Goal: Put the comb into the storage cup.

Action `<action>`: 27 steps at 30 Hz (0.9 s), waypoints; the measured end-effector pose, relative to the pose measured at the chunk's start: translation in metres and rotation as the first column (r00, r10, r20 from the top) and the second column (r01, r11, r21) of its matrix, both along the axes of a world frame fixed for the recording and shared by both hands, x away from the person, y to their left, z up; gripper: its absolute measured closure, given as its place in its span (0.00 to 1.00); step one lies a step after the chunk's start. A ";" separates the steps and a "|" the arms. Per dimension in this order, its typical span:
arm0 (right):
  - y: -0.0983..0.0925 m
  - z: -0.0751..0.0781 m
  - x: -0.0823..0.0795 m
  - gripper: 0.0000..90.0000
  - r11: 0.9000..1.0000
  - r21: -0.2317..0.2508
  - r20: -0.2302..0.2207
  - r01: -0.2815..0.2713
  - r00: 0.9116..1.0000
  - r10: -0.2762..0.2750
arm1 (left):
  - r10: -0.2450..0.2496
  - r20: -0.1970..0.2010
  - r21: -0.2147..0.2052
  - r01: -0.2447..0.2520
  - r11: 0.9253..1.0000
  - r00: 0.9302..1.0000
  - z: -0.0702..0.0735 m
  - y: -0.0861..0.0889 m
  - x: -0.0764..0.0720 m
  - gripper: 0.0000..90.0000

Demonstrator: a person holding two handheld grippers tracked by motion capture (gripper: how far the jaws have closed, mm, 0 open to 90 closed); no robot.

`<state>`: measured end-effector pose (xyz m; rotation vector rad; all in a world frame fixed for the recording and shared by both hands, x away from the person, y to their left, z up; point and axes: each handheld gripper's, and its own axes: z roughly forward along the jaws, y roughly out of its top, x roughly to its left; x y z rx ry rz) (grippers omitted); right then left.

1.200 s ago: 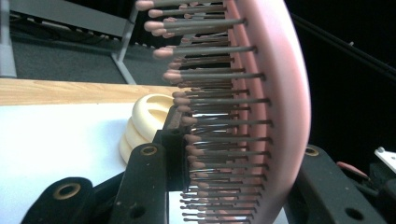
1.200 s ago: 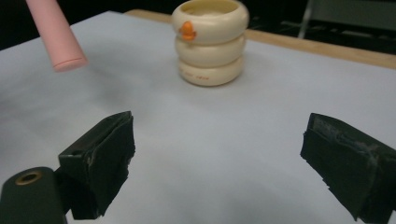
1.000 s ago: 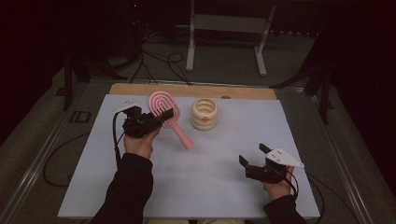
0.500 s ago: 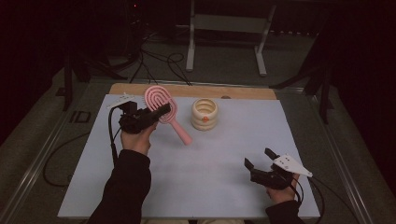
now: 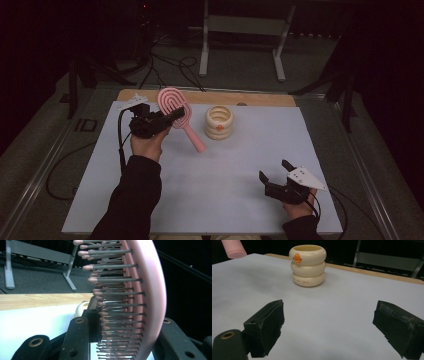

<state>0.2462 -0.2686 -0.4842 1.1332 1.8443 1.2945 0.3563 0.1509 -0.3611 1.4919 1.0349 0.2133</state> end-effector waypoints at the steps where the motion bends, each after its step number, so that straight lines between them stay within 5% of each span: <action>1: 0.000 0.000 0.000 0.11 1.000 0.000 0.000 0.000 1.000 0.000 | 0.000 0.000 0.000 0.000 1.000 1.000 0.000 0.000 0.000 0.72; 13: -0.003 -0.002 -0.001 0.11 1.000 -0.002 -0.006 0.016 1.000 -0.016 | 0.000 0.029 0.004 0.000 1.000 1.000 0.015 0.000 0.008 0.72; 27: -0.001 -0.005 -0.001 0.11 1.000 -0.011 -0.009 0.018 1.000 -0.018 | 0.012 0.031 0.000 -0.012 1.000 0.999 0.016 -0.003 0.019 0.72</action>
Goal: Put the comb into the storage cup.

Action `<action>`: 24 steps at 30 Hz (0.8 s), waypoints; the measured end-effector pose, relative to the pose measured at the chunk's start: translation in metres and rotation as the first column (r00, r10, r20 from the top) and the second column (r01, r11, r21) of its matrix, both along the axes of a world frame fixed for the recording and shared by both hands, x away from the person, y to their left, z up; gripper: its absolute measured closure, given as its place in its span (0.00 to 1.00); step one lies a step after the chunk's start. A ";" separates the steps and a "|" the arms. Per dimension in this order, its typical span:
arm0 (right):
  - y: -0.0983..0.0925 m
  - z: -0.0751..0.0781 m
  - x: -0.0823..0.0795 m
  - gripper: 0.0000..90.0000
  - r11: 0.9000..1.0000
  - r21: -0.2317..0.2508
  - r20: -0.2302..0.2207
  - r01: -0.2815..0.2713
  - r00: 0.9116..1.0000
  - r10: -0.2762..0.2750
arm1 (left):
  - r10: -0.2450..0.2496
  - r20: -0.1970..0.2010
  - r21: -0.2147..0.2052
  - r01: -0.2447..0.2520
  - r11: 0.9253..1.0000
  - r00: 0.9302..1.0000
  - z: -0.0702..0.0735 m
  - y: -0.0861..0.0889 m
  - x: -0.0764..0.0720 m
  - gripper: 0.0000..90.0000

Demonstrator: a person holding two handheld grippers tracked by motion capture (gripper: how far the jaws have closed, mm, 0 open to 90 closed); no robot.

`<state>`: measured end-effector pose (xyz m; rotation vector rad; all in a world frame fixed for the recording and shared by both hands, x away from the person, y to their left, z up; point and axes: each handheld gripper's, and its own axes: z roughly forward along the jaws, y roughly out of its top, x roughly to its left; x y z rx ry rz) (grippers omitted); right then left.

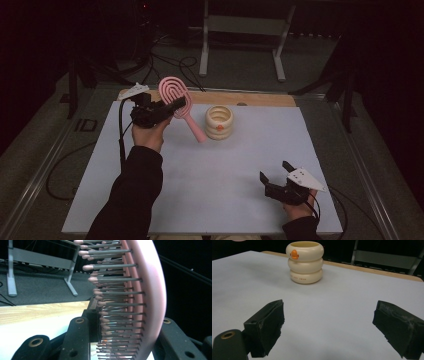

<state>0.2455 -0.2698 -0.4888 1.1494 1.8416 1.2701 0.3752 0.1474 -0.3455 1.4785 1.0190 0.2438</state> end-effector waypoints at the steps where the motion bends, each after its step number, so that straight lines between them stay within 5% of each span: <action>1: 0.000 0.000 0.000 0.11 1.000 0.001 0.000 0.002 1.000 -0.002 | 0.004 0.006 0.003 -0.004 1.000 1.000 0.002 -0.001 0.004 0.72; 7: 0.000 0.000 0.000 0.11 1.000 0.003 -0.001 -0.001 1.000 0.001 | 0.004 0.012 -0.004 -0.004 1.000 1.000 0.006 -0.003 0.008 0.72; 24: 0.001 -0.001 -0.001 0.11 1.000 -0.003 -0.002 -0.005 1.000 0.005 | 0.006 0.035 0.058 -0.008 0.998 0.999 0.015 -0.017 0.022 0.71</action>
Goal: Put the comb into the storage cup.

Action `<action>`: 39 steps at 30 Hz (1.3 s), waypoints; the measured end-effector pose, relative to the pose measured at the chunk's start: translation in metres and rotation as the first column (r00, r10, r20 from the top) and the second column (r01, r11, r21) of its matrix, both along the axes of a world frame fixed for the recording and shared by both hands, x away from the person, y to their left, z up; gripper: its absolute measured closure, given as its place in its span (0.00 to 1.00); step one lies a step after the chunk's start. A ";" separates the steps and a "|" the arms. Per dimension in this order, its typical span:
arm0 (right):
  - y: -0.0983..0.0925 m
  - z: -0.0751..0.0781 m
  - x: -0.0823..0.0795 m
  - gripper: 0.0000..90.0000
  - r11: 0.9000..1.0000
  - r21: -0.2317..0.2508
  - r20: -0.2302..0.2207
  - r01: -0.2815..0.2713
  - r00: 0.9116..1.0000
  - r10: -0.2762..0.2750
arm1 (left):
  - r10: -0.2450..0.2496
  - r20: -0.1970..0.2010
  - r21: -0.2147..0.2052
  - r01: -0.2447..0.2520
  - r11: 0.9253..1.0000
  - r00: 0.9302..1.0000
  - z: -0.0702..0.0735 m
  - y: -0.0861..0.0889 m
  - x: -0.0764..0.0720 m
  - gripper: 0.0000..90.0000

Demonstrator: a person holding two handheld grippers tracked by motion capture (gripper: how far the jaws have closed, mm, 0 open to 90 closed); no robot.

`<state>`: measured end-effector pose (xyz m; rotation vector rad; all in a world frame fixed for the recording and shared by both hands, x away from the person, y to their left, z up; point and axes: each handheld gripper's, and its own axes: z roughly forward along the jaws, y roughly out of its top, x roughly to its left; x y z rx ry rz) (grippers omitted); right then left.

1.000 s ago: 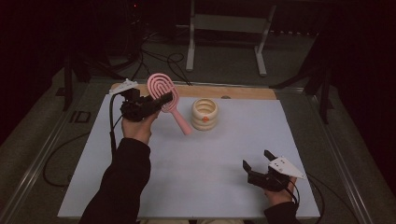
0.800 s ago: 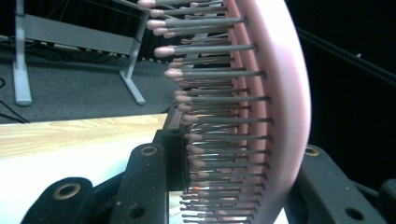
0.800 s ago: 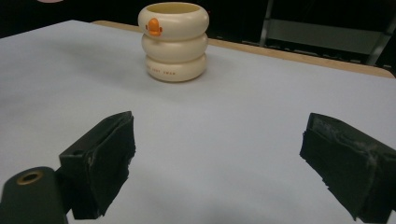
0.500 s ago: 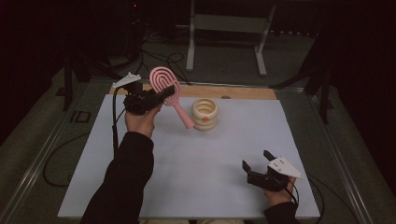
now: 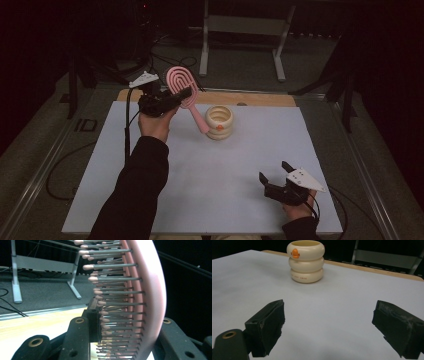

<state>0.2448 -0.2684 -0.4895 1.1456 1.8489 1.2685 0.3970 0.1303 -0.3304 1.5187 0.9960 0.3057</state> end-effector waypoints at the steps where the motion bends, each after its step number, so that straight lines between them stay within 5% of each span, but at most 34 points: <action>1: 0.000 0.000 0.000 0.11 1.000 0.000 0.000 0.000 1.000 0.000 | 0.000 0.000 0.000 0.000 1.000 1.000 0.000 0.000 0.000 0.71; 24: 0.001 -0.001 0.001 0.11 1.000 -0.005 -0.006 -0.004 1.000 0.004 | 0.023 0.017 0.004 -0.023 1.000 1.000 0.003 -0.006 0.015 0.71; 39: 0.000 -0.001 0.000 0.11 1.000 0.001 -0.006 -0.005 1.000 0.005 | 0.027 0.047 0.067 -0.030 0.997 0.999 0.016 -0.019 0.027 0.71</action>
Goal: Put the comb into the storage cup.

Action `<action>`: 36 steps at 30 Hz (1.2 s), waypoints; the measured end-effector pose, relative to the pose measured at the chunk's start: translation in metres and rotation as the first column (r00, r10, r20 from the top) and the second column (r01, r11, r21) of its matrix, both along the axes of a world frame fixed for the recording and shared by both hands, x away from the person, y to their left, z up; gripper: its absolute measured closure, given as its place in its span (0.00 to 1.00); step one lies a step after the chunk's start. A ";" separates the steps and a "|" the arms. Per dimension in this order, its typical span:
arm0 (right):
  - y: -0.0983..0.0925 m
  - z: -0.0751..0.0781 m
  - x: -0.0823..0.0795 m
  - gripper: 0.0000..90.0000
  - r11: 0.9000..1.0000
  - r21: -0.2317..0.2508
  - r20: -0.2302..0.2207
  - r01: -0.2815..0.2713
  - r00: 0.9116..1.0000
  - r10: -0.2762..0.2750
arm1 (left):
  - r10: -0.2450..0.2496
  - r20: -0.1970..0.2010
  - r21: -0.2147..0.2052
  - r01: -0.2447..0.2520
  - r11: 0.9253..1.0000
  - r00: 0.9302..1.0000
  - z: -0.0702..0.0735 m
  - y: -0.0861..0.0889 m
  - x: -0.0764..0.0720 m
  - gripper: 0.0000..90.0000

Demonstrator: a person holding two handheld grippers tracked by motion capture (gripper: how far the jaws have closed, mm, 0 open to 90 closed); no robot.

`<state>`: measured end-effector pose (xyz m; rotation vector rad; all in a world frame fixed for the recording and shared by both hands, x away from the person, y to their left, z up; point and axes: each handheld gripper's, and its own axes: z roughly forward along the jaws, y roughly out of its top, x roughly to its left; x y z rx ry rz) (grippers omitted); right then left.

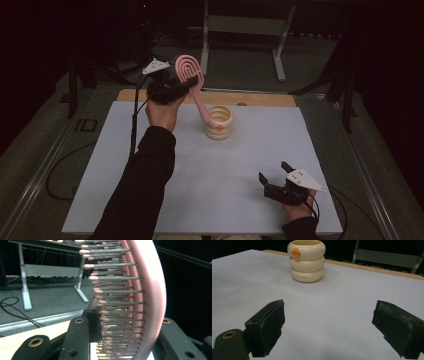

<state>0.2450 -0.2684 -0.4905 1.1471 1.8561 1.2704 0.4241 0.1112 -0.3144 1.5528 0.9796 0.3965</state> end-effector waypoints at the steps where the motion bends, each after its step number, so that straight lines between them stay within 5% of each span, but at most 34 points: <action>1: 0.000 0.000 0.000 0.11 1.000 0.000 0.001 0.003 1.000 -0.003 | -0.001 0.003 0.000 0.001 1.000 1.000 0.002 -0.001 0.001 0.71; 36: 0.000 0.001 0.000 0.11 1.000 0.017 0.002 0.004 1.000 -0.004 | 0.010 -0.007 0.020 -0.009 1.000 1.000 -0.011 -0.031 0.025 0.71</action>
